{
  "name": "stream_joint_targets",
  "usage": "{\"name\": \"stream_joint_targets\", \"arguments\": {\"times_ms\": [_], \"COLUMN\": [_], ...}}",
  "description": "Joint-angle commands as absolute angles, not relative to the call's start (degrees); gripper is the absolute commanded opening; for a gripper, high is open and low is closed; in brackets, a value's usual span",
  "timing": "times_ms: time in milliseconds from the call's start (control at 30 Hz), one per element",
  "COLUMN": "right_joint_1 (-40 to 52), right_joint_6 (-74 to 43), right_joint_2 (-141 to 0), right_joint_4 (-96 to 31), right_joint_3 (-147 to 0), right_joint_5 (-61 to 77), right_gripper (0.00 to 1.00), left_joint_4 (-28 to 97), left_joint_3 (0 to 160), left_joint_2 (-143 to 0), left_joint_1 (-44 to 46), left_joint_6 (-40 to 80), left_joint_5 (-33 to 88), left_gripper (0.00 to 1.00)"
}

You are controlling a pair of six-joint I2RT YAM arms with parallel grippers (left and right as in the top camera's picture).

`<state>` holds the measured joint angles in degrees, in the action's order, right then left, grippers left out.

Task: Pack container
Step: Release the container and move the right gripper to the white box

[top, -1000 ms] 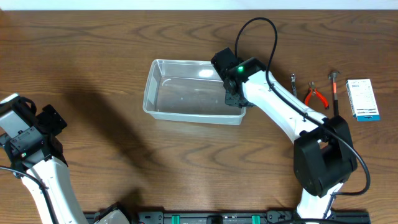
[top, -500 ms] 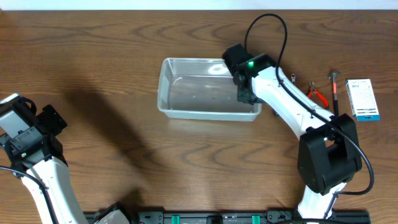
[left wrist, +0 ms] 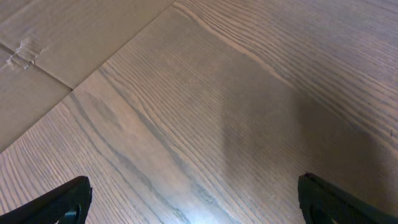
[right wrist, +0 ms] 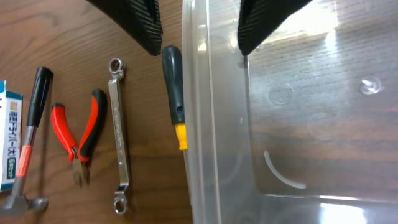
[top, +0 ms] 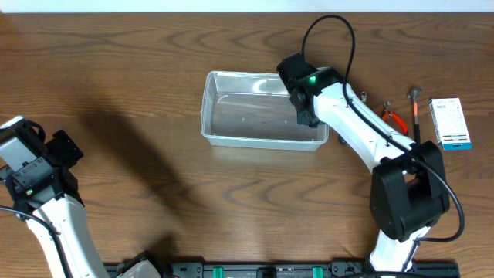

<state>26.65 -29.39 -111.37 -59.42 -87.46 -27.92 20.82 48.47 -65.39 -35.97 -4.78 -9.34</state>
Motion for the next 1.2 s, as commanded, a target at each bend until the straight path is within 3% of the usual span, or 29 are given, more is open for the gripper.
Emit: {"name": "stream_joint_targets", "arguments": {"times_ms": [0, 200, 400, 633, 933, 1167], "right_joint_1": [25.1, 16.0, -2.8, -17.6, -21.8, -26.2], "right_joint_6": [-28.2, -26.5, -16.2, -5.0, 15.9, 21.2], "right_joint_2": [-105.3, -92.9, -87.0, -92.6, -105.4, -113.2], "right_joint_4": [-58.9, -57.6, -57.0, -55.8, -45.8, -43.0], "right_joint_3": [-88.1, -88.5, -88.5, -88.3, -88.3, -88.3], "right_joint_5": [-30.0, -28.8, -19.2, -11.2, -11.4, -4.9], "right_gripper": [0.52, 0.74, 0.94, 0.98, 0.99, 0.99], "left_joint_4": [21.0, 21.0, 21.0, 21.0, 21.0, 21.0], "left_joint_3": [49.0, 49.0, 49.0, 49.0, 49.0, 49.0], "left_joint_2": [-65.6, -65.6, -65.6, -65.6, -65.6, -65.6], "left_joint_1": [-36.2, -36.2, -36.2, -36.2, -36.2, -36.2], "left_joint_6": [-5.3, -5.3, -5.3, -5.3, -5.3, -5.3], "left_joint_5": [-9.0, -9.0, -9.0, -9.0, -9.0, -9.0], "left_gripper": [0.98, 0.98, 0.98, 0.98, 0.98, 0.98]}}
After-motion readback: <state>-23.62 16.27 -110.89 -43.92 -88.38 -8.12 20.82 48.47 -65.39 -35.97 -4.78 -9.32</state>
